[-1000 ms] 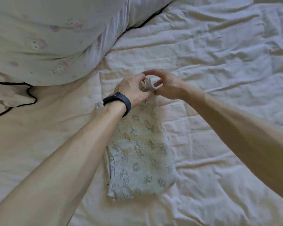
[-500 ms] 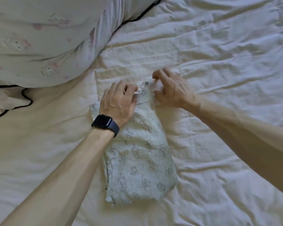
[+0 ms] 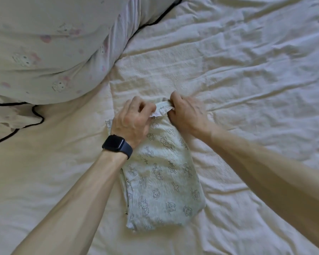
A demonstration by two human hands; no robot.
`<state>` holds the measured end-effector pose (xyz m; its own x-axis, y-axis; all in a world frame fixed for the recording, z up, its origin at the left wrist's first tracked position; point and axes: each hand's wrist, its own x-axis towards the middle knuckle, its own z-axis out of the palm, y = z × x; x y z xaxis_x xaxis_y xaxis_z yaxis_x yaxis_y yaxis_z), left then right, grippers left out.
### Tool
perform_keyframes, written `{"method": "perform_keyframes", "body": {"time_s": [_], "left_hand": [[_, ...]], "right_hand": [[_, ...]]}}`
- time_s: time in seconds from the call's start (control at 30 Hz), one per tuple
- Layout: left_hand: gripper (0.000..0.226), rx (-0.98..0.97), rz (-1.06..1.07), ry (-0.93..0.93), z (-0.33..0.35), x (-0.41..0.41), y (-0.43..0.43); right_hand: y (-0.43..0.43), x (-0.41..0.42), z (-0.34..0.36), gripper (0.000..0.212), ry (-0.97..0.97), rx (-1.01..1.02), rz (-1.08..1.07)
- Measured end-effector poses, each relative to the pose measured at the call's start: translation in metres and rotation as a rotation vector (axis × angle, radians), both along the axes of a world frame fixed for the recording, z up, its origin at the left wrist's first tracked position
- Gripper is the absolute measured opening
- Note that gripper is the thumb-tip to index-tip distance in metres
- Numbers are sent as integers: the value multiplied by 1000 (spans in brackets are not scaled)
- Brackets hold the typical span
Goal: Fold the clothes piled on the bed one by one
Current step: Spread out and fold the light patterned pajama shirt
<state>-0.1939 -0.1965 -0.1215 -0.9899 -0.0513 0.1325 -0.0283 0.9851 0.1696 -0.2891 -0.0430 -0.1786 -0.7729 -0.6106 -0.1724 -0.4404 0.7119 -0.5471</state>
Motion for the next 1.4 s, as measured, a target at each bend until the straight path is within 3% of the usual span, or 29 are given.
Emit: {"method": "perform_keyframes", "body": {"time_s": [0.1, 0.17, 0.27, 0.37, 0.43, 0.57, 0.63, 0.73, 0.83, 0.9, 1.0, 1.1, 1.23, 1.33, 1.4], "left_hand": [[35, 151, 58, -149, -2, 15, -6], [47, 181, 125, -189, -1, 21, -14], [53, 388, 248, -204, 2, 26, -23], [45, 570, 431, -161, 0, 19, -23], [30, 533, 443, -188, -3, 12, -24], [42, 315, 283, -450, -16, 13, -32], [38, 228, 308, -457, -20, 17, -35], [45, 204, 308, -450, -23, 23, -32], [59, 285, 361, -306, -23, 31, -34], [61, 270, 401, -299, -29, 36, -39], [56, 199, 409, -429, -47, 47, -39], [47, 168, 448, -400, -62, 56, -40], [52, 176, 593, -424, -65, 65, -46], [57, 253, 625, -248, -48, 77, -33], [62, 272, 575, -194, -37, 100, -3]], "right_hand": [[4, 17, -4, 19, -209, 43, -46], [14, 12, 1, 33, -503, -51, -88], [24, 1, 13, 36, -867, -329, -454], [13, -10, 18, 45, -814, -322, -546], [2, -20, 18, 52, -817, -173, -463], [-11, -34, 18, 37, -921, -35, -420], [-20, -27, 20, 53, -818, 39, -338], [-22, -6, 22, 72, -366, 166, -164], [-16, 19, 22, 76, -102, -15, -232], [-16, 35, 20, 72, 0, -87, -161], [-20, 53, 2, 63, -57, -9, 106], [-20, 51, -14, 64, -117, 106, 187], [-11, 51, -12, 69, -73, 170, 123], [6, 69, 4, 72, 8, 95, -41], [14, 99, 15, 67, 79, 54, 10]]}}
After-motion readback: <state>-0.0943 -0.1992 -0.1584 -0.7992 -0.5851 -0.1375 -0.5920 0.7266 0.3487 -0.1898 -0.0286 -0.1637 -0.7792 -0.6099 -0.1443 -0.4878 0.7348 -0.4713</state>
